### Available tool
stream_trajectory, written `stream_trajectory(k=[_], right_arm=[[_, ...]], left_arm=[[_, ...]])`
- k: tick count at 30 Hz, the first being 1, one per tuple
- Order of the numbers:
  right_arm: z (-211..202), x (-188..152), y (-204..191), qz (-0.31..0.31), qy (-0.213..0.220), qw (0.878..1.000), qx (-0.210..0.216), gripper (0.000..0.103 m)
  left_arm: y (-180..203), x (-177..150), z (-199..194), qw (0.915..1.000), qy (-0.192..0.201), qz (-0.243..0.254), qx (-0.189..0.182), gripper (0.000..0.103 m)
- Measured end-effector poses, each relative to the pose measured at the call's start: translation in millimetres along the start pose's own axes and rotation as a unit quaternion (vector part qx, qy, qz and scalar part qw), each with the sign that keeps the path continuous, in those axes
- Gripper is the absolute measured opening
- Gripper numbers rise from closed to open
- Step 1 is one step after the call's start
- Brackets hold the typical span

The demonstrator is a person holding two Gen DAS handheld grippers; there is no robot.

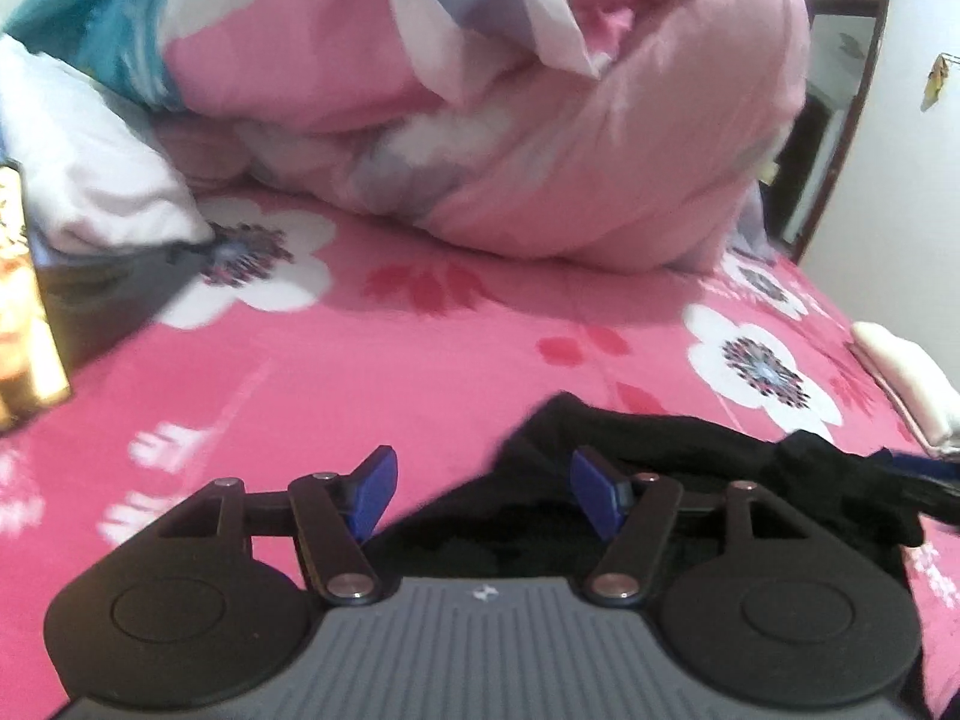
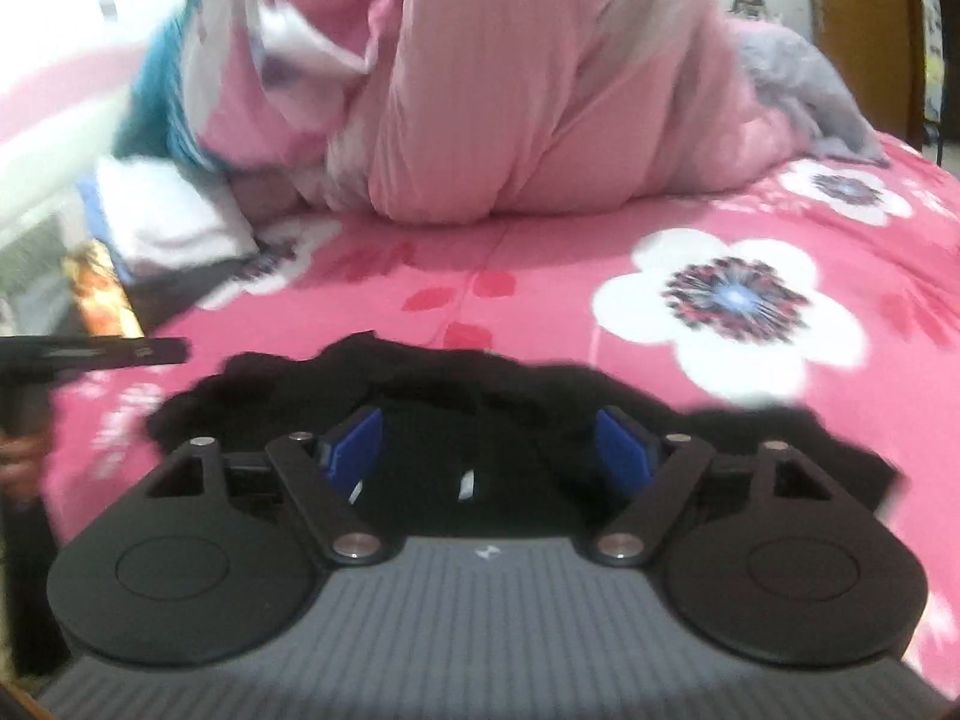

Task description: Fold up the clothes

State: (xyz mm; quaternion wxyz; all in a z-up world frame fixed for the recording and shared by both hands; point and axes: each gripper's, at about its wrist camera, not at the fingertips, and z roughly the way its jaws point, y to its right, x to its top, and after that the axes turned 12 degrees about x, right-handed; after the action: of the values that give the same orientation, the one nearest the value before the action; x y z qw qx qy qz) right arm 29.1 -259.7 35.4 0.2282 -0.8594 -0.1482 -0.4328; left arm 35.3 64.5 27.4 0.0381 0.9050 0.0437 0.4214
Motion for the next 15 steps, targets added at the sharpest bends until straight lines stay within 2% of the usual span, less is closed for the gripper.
stream_trajectory(k=[2, 3, 4, 5, 6, 7, 10, 13, 15], right_arm=[[38, 9, 7, 0.002, -0.023, 1.0, -0.014, 0.065], [53, 11, 13, 0.01, -0.035, 0.999, -0.019, 0.054], [63, 12, 23, 0.028, -0.05, 0.998, -0.023, 0.036], [68, 11, 34, 0.055, -0.061, 0.996, -0.027, 0.022], [67, 8, 43, 0.087, -0.063, 0.994, -0.024, 0.003], [60, 7, 54, 0.118, -0.052, 0.992, -0.015, 0.002], [19, 7, 75, 0.176, 0.018, 0.984, 0.007, 0.002], [-27, 5, 93, 0.216, 0.083, 0.973, 0.006, 0.002], [-55, -3, 107, 0.239, 0.119, 0.964, -0.011, 0.002]], left_arm=[[10, -4, 11, 0.9999, -0.011, 0.005, -0.006, 0.065], [14, -6, 17, 0.9998, -0.015, 0.009, -0.007, 0.065], [18, -9, 23, 0.9997, -0.018, 0.014, -0.006, 0.065], [21, -11, 30, 0.9996, -0.022, 0.02, -0.005, 0.065], [23, -13, 36, 0.9994, -0.026, 0.025, -0.002, 0.064], [24, -15, 41, 0.9991, -0.03, 0.029, 0.002, 0.062], [22, -19, 54, 0.9985, -0.044, 0.031, 0.011, 0.061], [15, -19, 61, 0.9983, -0.056, 0.018, 0.007, 0.061], [13, -18, 60, 0.9983, -0.057, 0.014, 0.004, 0.061]])
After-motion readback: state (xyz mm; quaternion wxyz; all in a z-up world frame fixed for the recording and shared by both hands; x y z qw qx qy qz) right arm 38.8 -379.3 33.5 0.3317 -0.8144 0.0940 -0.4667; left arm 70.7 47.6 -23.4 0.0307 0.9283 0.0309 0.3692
